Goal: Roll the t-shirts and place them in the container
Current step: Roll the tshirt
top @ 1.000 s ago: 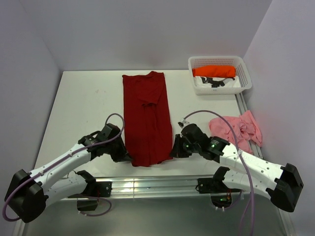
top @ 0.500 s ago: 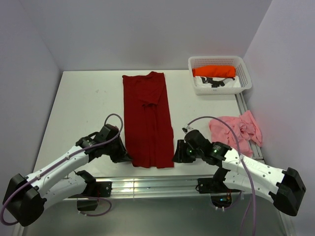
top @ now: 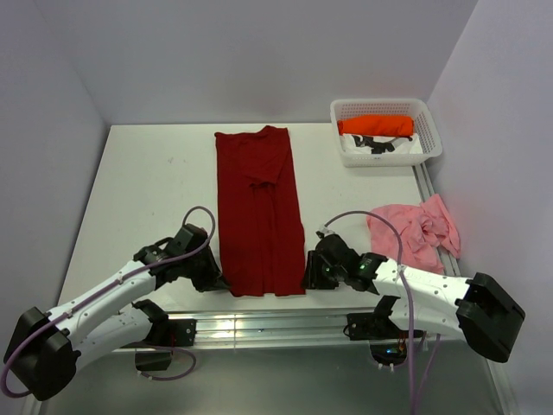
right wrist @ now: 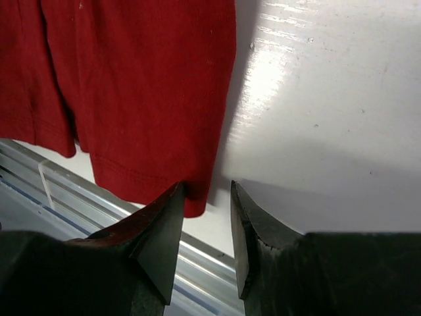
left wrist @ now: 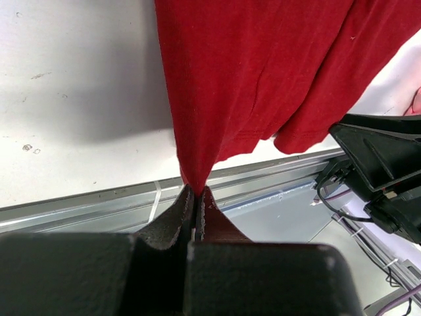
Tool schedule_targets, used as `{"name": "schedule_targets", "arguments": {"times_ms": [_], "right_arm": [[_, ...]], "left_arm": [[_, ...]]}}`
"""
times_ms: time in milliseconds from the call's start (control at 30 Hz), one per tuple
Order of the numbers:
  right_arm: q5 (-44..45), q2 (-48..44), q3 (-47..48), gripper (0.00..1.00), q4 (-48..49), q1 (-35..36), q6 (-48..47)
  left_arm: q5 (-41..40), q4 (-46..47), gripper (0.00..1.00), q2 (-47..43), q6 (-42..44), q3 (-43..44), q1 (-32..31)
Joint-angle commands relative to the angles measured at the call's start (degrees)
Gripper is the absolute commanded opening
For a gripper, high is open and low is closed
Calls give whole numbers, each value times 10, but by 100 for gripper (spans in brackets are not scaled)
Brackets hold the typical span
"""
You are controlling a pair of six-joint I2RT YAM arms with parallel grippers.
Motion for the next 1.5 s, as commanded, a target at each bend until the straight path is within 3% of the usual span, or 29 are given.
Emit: {"name": "schedule_targets", "arguments": {"times_ms": [0,367,467,500,567,733,867,1200,1467], "right_arm": [[-3,6,-17,43,68,-1,14],[-25,30,-39,43,110,0,30],[-28,23,-39,23,99,1,30],[-25,17,-36,8,89,1,29],[-13,3,-15,0,44,1,24],[-5,-36,54,0,-58,0,-12],[-16,-35,88,0,-84,-10,-36],[-76,37,164,0,-95,-76,-117],[-101,103,270,0,-134,-138,-180]], "left_arm": [[12,21,0,-7,-9,-5,-2],[13,32,0,-1,-10,-12,-2],[13,36,0,-1,-12,-17,-3],[14,37,0,-1,-13,-17,-3],[13,37,0,3,-13,-15,-3],[24,48,0,13,-7,-3,-3],[28,61,0,42,-2,7,-2],[13,30,0,83,18,98,5],[28,7,0,122,64,158,65]]}}
